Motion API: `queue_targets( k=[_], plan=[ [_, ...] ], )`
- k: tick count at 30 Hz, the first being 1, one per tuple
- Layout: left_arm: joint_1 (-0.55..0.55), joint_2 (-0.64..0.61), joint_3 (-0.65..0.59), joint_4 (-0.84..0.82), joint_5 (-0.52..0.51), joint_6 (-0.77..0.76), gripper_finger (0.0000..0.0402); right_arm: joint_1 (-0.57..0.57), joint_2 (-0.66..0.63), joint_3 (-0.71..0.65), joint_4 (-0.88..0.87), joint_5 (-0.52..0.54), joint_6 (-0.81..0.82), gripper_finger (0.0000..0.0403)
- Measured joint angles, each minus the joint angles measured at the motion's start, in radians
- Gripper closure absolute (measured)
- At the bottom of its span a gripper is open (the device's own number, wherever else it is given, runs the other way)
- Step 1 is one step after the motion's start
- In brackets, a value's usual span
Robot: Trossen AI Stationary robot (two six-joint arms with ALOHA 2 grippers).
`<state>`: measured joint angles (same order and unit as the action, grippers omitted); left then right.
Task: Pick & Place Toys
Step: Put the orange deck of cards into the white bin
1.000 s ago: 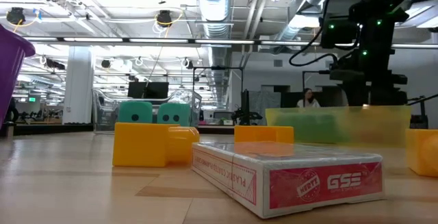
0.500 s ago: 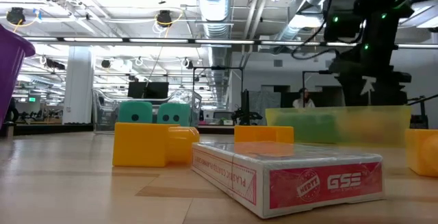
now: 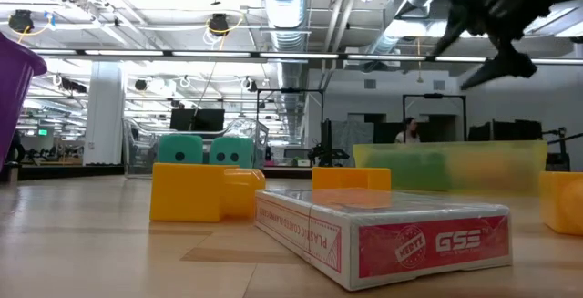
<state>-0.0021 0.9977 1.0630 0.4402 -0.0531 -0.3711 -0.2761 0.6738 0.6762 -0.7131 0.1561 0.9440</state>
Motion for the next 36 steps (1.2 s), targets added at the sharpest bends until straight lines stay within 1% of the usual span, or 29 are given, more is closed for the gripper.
queue_targets(
  k=[6,10,13,15,17,19,21,24,26,29,33,36],
  plan=[
    [0.000,0.000,0.000,-0.068,-0.057,-0.005,0.0079,0.075,-0.064,0.000,0.094,0.001,0.000,0.0030],
    [-0.027,0.000,0.000,-0.183,-0.063,-0.079,0.0072,0.093,-0.067,0.000,0.124,0.001,0.000,0.0030],
    [-0.070,0.000,-0.001,-0.299,-0.063,-0.152,0.0055,0.104,-0.067,0.000,0.127,0.001,0.017,0.0030],
    [-0.105,0.007,0.001,-0.340,-0.069,-0.195,0.0043,0.116,-0.067,0.000,0.127,-0.001,0.026,0.0030],
    [-0.140,0.025,0.020,-0.392,-0.072,-0.218,0.0031,0.131,-0.066,0.000,0.134,-0.001,0.026,0.0030],
    [-0.176,0.058,0.066,-0.461,-0.069,-0.238,0.0021,0.151,-0.067,0.000,0.160,-0.001,0.026,0.0030],
    [-0.209,0.094,0.130,-0.576,-0.034,-0.245,0.0014,0.168,-0.067,0.000,0.191,-0.001,0.026,0.0030],
    [-0.257,0.175,0.228,-0.760,0.052,-0.288,0.0010,0.187,-0.067,0.000,0.225,-0.001,0.026,0.0030],
    [-0.286,0.232,0.282,-0.885,0.108,-0.322,0.0010,0.195,-0.067,0.000,0.247,-0.001,0.026,0.0030],
    [-0.334,0.312,0.343,-1.027,0.173,-0.381,0.0012,0.206,-0.066,0.000,0.264,-0.001,0.026,0.0030],
    [-0.412,0.422,0.365,-1.137,0.277,-0.468,0.0013,0.222,-0.067,0.000,0.292,0.000,0.026,0.0030],
    [-0.471,0.491,0.367,-1.169,0.316,-0.554,0.0013,0.233,-0.066,0.000,0.294,0.000,0.026,0.0030]
  ],
)
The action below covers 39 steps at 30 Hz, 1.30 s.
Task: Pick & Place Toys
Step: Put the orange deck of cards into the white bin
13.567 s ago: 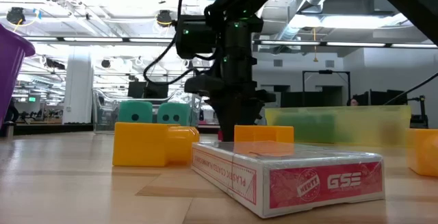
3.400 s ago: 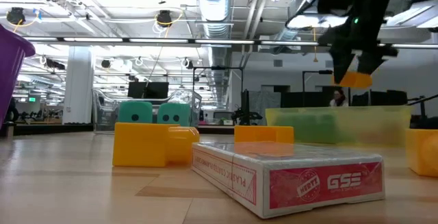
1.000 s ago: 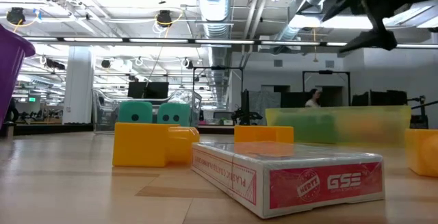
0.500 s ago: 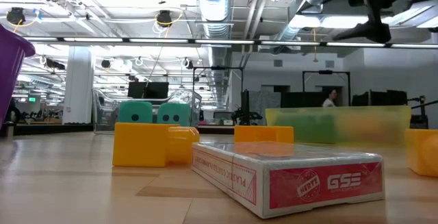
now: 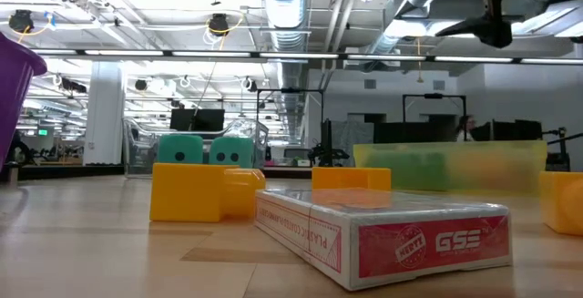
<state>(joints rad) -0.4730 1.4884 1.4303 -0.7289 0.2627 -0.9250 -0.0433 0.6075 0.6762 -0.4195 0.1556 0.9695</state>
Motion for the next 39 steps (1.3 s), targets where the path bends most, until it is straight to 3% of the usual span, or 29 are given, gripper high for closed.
queue_targets(
  k=[6,13,21,39],
  plan=[
    [-0.068,0.146,0.000,-0.097,0.078,-0.266,0.0014,0.026,0.000,0.000,0.004,-0.001,0.000,0.0030],
    [-0.087,0.271,0.000,-0.187,0.112,-0.441,0.0014,0.044,0.000,0.000,0.006,-0.008,-0.008,0.0030],
    [-0.033,0.362,0.000,-0.277,0.118,-0.435,0.0014,0.043,0.000,0.000,0.009,-0.088,-0.019,0.0030],
    [-0.036,0.495,-0.002,-0.315,0.130,-0.199,0.0014,0.042,0.000,0.000,0.009,-0.138,-0.058,0.0030]
  ],
)
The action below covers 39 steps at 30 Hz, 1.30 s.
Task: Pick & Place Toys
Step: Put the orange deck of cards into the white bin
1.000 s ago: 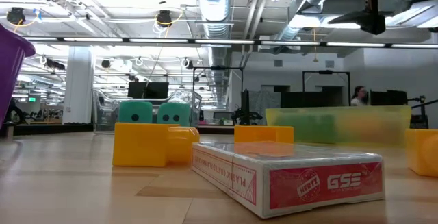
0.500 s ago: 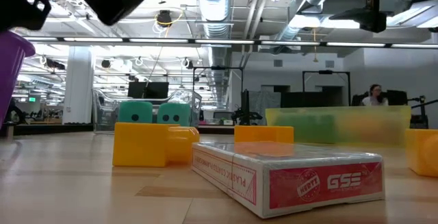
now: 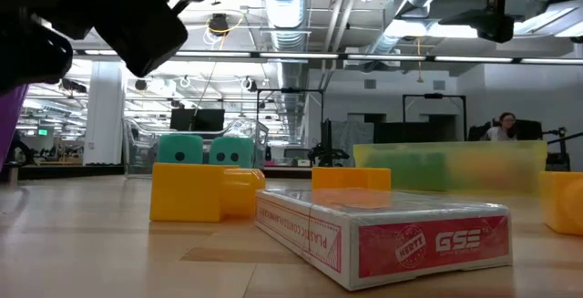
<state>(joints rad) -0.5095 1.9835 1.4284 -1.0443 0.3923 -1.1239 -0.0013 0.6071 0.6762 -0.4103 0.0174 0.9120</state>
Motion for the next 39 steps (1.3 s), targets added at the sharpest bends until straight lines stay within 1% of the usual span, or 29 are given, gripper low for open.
queue_targets(
  k=[11,27,35,39],
  plan=[
    [-0.002,0.039,-0.002,-0.005,-0.012,0.031,0.0014,0.000,0.000,0.000,0.000,-0.018,-0.019,0.0030],
    [-0.008,0.119,-0.002,0.023,-0.018,0.021,0.0014,0.000,0.000,0.000,-0.004,-0.021,-0.021,0.0030],
    [-0.009,0.123,-0.002,0.030,-0.027,0.015,0.0014,0.000,0.000,0.000,-0.004,-0.021,-0.021,0.0030],
    [-0.015,0.123,-0.002,0.031,-0.028,0.003,0.0026,0.000,0.000,0.000,-0.005,-0.021,-0.021,0.0030]
  ],
)
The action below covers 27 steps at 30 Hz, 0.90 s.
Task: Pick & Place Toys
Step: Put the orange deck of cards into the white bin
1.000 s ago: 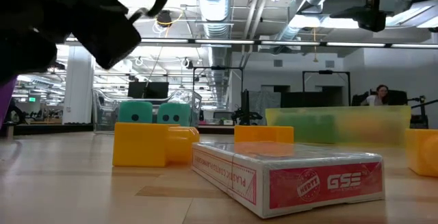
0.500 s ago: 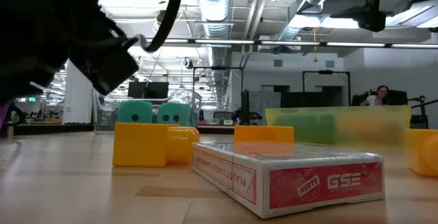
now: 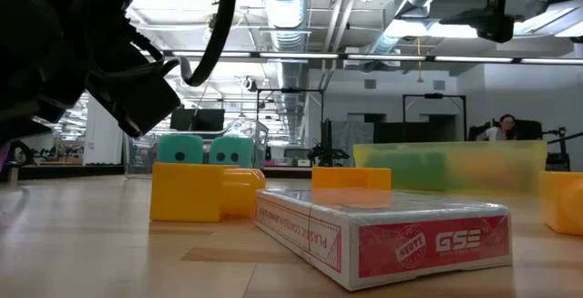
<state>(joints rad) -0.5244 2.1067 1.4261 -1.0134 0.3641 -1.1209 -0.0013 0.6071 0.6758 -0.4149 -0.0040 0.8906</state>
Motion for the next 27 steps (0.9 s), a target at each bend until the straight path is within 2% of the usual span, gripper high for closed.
queue_targets(
  k=[7,18,23,27],
  plan=[
    [-0.005,-0.001,0.000,0.006,0.003,-0.021,0.0102,0.000,0.000,0.000,-0.001,0.000,-0.008,0.0030],
    [0.015,-0.042,0.000,0.012,0.017,-0.022,0.0102,0.000,0.000,0.000,-0.001,0.000,-0.009,0.0030],
    [0.046,-0.106,0.000,0.009,-0.013,-0.034,0.0102,0.000,0.000,0.000,0.000,0.000,-0.011,0.0030],
    [0.088,-0.184,0.000,0.008,-0.076,-0.054,0.0102,0.000,0.000,0.000,0.001,0.000,-0.011,0.0030]
  ],
)
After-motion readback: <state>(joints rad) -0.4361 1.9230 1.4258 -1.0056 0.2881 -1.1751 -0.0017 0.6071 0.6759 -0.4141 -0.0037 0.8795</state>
